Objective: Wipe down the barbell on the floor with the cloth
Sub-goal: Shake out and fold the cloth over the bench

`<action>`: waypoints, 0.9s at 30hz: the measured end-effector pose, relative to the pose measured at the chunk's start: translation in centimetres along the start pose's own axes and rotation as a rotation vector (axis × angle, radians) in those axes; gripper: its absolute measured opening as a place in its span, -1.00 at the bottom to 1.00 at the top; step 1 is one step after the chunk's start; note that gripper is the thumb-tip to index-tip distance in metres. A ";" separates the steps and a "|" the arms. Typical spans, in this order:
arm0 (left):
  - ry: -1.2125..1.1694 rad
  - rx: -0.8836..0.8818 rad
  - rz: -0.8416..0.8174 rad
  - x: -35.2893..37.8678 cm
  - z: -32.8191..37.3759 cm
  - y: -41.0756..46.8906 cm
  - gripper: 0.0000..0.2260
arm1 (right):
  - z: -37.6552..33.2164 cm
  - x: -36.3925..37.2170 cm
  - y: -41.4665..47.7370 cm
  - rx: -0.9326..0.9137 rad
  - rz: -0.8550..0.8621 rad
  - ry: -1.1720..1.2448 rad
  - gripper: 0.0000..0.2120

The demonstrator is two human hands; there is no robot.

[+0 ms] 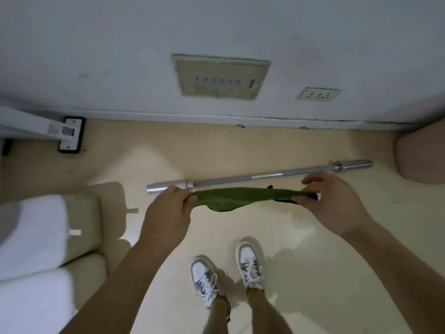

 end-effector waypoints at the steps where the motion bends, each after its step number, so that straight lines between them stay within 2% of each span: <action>1: -0.040 -0.047 -0.040 -0.4 -0.6 -0.5 -0.81 | -0.9 0.0 -0.1 0.002 -0.015 0.055 -0.88; 3: -0.246 -0.191 -0.087 -1.2 -2.4 -1.4 -0.81 | -2.5 0.4 -0.5 0.045 -0.020 0.213 -0.86; 6: -0.633 -0.422 -0.058 -2.6 -5.1 -3.0 -0.82 | -5.8 2.0 -0.2 0.090 -0.009 0.468 -0.82; 9: -0.788 -0.551 -0.080 -3.6 -6.3 -4.7 -0.79 | -9.9 4.6 -0.2 0.196 -0.038 0.811 -0.82; 11: -0.826 -0.574 -0.144 -4.3 -6.8 -6.0 -0.84 | -13.7 7.2 -0.8 0.268 -0.176 1.030 -0.87; 13: -0.767 -0.591 -0.177 -5.1 -7.6 -7.3 -0.83 | -18.7 9.4 -1.4 0.213 -0.406 1.151 -0.90; 15: -0.672 -0.583 -0.134 -6.5 -9.3 -8.4 -0.86 | -23.7 10.8 -2.2 0.086 -0.609 1.176 -0.80; 17: -0.693 -0.606 -0.073 -8.0 -11.5 -9.6 -0.85 | -27.4 11.8 -2.5 0.003 -0.672 1.121 -0.79; 19: -0.793 -0.655 -0.018 -9.3 -14.2 -11.1 -0.78 | -30.1 12.6 -2.3 -0.026 -0.605 1.044 -0.85; 22: -0.878 -0.712 0.063 -11.2 -18.4 -12.9 -0.71 | -34.5 13.4 -1.8 -0.192 -0.496 0.820 -0.87; 25: -0.905 -0.767 0.124 -12.8 -23.6 -14.8 -0.66 | -38.9 14.9 -2.1 -0.251 -0.506 0.827 -0.85; 27: -1.033 -0.779 0.134 -13.6 -27.4 -15.7 -0.69 | -41.5 15.8 -1.7 -0.262 -0.464 0.813 -0.83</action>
Point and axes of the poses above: each hand's wrist, its own y-axis towards the middle knuckle, its own x-axis out of the palm, z = x × y, the point moved 10 cm from there along y, towards the middle knuckle, and after that the axes turned 10 degrees about -x, right-handed, at the moved point
